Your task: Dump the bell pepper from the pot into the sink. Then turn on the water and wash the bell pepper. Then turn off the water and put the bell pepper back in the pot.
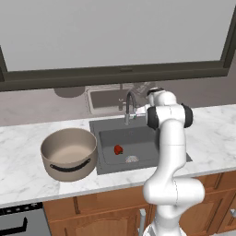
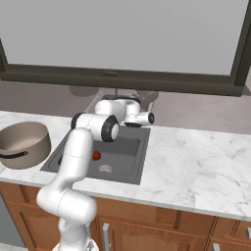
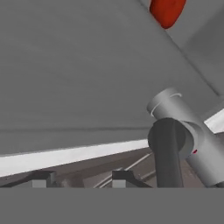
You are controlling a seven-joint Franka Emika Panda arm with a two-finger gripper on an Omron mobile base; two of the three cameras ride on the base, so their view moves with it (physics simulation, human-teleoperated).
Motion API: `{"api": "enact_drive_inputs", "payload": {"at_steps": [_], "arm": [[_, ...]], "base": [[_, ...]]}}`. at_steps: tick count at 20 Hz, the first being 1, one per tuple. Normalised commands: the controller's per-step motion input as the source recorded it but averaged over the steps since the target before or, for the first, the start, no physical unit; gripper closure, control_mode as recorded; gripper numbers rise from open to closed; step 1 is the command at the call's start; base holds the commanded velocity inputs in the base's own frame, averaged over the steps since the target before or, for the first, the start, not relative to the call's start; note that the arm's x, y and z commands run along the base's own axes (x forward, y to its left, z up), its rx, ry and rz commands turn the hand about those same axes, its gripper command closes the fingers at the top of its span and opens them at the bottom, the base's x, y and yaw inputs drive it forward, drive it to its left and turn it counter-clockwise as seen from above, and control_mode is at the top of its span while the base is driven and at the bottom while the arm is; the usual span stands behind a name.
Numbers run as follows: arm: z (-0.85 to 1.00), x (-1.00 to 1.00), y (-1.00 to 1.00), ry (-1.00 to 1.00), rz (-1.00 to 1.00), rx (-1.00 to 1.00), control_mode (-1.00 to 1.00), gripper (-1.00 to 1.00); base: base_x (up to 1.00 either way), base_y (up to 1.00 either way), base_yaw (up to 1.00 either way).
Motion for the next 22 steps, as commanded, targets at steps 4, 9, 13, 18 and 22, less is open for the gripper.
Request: {"api": "enact_drive_inputs", "payload": {"at_steps": [4,9,13,18,22], "arm": [[0.24,0.26,0.61,-0.08,0.08,0.04,-1.00,-1.00],[0.21,0.22,0.58,-0.07,0.08,0.02,-1.00,-1.00],[0.22,0.14,0.56,-0.07,0.07,0.01,-1.00,-1.00],[0.17,0.09,0.51,-0.05,0.05,0.00,-1.00,-1.00],[0.32,-0.04,0.08,-0.06,0.01,0.00,-1.00,-1.00]], "base": [[0.00,0.00,0.00],[0.00,0.00,0.00],[0.00,0.00,0.00],[0.00,0.00,0.00],[0.00,0.00,0.00]]}}
